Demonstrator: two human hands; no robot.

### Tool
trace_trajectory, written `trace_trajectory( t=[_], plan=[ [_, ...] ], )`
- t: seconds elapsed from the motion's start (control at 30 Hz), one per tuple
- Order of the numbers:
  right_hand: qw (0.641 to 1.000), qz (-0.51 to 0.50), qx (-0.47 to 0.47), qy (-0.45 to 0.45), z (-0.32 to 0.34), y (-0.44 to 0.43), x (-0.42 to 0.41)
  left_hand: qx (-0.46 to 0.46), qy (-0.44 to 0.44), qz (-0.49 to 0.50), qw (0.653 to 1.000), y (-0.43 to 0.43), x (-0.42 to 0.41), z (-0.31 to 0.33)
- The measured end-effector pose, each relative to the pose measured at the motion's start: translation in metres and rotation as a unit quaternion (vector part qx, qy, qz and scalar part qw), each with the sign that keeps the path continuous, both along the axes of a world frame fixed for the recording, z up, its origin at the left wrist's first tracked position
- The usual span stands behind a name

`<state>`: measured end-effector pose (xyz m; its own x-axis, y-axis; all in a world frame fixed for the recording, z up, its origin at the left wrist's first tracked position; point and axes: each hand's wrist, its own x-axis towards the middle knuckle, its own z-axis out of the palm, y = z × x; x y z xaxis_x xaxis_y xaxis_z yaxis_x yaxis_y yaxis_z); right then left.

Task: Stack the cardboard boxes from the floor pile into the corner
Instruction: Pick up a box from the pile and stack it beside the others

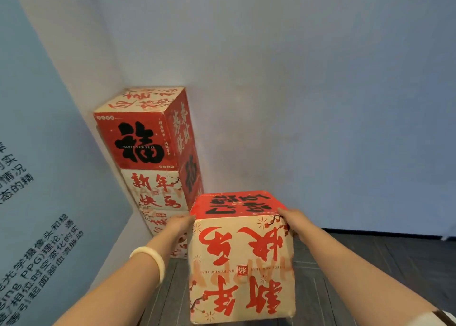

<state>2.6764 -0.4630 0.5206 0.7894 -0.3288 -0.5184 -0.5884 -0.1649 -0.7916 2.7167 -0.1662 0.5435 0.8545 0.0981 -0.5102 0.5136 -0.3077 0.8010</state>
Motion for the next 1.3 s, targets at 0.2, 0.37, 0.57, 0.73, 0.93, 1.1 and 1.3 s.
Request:
trace_trajectory(
  t=[0.2,0.37,0.57,0.73,0.93,1.1,1.3],
  plan=[
    [0.998,-0.032,-0.029,0.043,-0.029,0.03,0.07,-0.016,0.033,-0.053,0.998,0.025,0.104,-0.047],
    [0.998,-0.041,-0.029,0.032,-0.063,0.029,0.122,-0.033,0.044,-0.067,0.996,0.027,0.164,-0.09],
    [0.999,-0.041,0.012,0.024,-0.114,0.024,0.181,-0.038,0.035,-0.01,0.999,0.019,0.214,-0.14],
    [0.997,-0.066,0.036,0.012,-0.174,0.03,0.221,-0.071,0.015,0.007,0.997,0.016,0.255,-0.202],
    [0.996,-0.076,0.033,-0.023,-0.26,0.042,0.257,-0.086,-0.026,0.02,0.996,0.023,0.296,-0.293],
    [0.993,-0.092,0.046,-0.057,-0.317,0.051,0.271,-0.1,-0.052,0.01,0.994,0.032,0.315,-0.349],
    [0.991,-0.098,0.053,-0.077,-0.362,0.053,0.282,-0.114,-0.055,0.006,0.992,0.033,0.328,-0.395]
  ],
)
